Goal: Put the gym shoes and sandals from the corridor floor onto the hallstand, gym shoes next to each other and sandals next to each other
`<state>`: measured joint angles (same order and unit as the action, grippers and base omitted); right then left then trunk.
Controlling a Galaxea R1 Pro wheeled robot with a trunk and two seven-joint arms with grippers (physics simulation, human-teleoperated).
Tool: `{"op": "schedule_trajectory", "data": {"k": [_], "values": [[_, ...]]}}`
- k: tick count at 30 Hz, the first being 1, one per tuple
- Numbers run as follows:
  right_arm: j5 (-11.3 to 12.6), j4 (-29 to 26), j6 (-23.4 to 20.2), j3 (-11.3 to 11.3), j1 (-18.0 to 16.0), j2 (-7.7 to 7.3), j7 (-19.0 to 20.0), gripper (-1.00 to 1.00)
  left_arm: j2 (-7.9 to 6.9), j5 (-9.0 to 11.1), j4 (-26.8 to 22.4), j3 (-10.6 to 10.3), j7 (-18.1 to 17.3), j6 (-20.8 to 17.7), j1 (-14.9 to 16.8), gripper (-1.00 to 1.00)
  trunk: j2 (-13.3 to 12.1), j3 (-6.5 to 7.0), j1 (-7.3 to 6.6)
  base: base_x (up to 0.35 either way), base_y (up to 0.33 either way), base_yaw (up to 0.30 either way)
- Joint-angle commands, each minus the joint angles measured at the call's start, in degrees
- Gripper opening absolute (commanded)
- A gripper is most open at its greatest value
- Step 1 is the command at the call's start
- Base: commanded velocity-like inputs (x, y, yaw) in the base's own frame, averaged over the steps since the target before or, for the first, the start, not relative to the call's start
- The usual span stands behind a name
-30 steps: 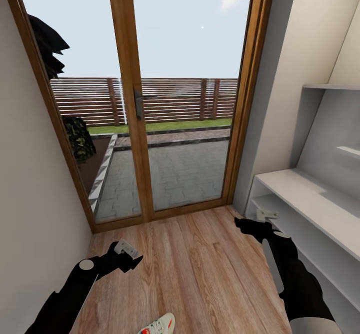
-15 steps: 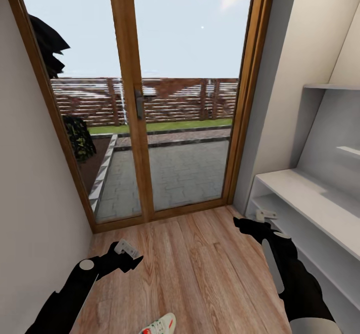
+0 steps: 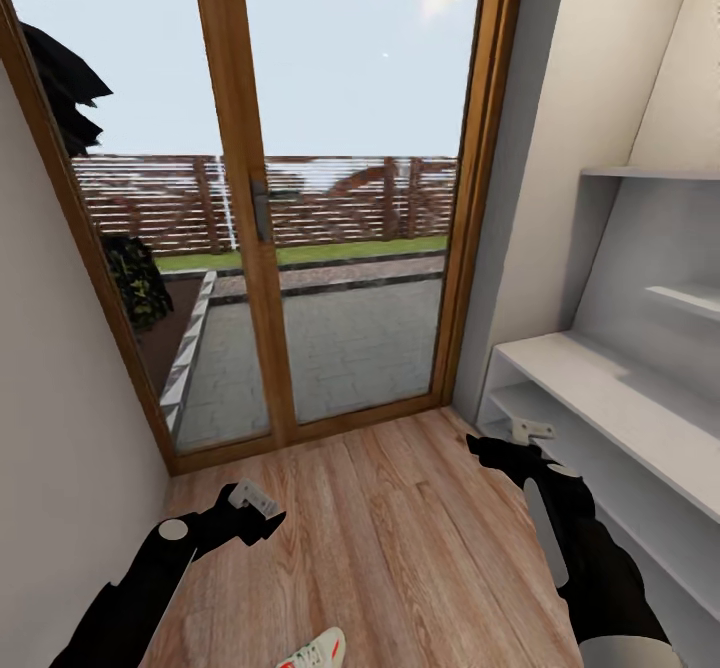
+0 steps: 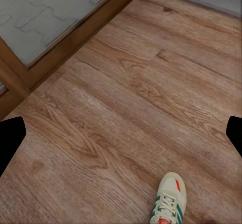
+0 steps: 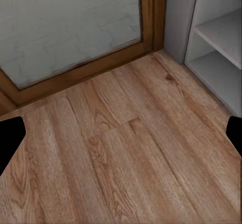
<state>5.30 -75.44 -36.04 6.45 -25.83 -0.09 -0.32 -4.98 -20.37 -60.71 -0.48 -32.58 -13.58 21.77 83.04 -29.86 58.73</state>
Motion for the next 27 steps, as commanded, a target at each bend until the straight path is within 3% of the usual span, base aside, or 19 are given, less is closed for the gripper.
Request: {"op": "schedule_trajectory", "data": {"k": [1, 17, 27], "values": [[0.5, -0.1, -0.3, 0.1, -0.1, 0.0, 0.0, 1.0, -0.03, -0.3, -0.1, 0.0, -0.2, -0.3, 0.0, 1.0, 0.0, -0.06, 0.0, 0.0, 0.001, -0.07], [0.5, 0.0, -0.3, -0.1, 0.0, 0.0, 0.0, 1.0, -0.03, -0.7, 0.0, 0.0, -0.2, -0.4, 0.0, 1.0, 0.0, -0.06, 0.0, 0.024, 0.014, -0.007], [0.5, 0.0, -0.3, -0.1, 0.0, 0.0, 0.0, 1.0, 0.06, -0.8, 0.1, -0.1, -0.1, -0.3, 0.0, 1.0, 0.0, -0.06, 0.0, 0.135, 0.145, -0.209]]}}
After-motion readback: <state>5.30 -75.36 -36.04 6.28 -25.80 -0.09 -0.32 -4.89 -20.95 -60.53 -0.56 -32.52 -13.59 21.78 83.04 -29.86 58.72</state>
